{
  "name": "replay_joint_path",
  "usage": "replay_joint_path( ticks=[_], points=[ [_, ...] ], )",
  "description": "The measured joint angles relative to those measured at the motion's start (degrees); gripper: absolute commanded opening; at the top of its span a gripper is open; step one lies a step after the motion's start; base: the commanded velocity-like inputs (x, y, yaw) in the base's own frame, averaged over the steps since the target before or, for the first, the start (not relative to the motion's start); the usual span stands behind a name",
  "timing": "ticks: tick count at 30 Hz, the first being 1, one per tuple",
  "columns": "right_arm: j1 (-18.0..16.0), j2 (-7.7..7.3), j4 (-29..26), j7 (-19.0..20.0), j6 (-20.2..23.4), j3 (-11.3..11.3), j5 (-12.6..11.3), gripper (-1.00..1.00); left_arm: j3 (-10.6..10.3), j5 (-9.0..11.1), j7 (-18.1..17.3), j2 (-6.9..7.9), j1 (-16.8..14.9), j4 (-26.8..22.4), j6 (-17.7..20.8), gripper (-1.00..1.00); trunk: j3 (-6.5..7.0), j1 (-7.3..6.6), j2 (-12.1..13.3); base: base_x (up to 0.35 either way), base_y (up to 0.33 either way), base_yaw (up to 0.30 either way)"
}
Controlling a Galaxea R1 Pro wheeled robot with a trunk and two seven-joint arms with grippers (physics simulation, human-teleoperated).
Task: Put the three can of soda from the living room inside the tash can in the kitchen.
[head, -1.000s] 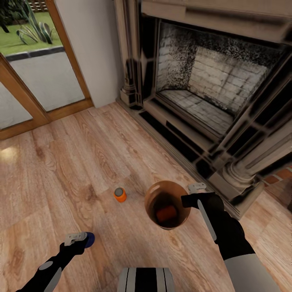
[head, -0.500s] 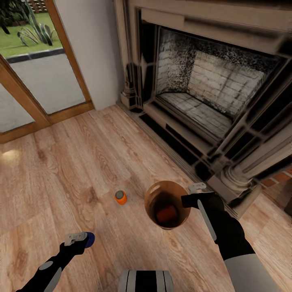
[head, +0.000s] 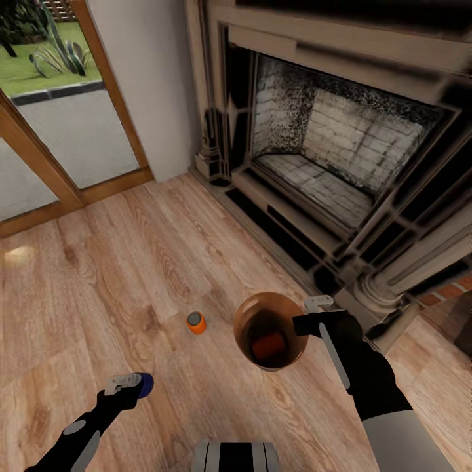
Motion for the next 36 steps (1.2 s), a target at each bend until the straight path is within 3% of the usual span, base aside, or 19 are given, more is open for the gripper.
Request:
replay_joint_path(
  ticks=[36],
  points=[
    [0.0, 0.05, 0.0, 0.0, 0.0, 0.0, -0.1, -1.0, 0.0, 0.0, 0.0, 0.02, 0.0, -0.3, 0.0, -1.0, 6.46, -7.91, 14.4, 0.0, 0.0, 0.043]
  ],
)
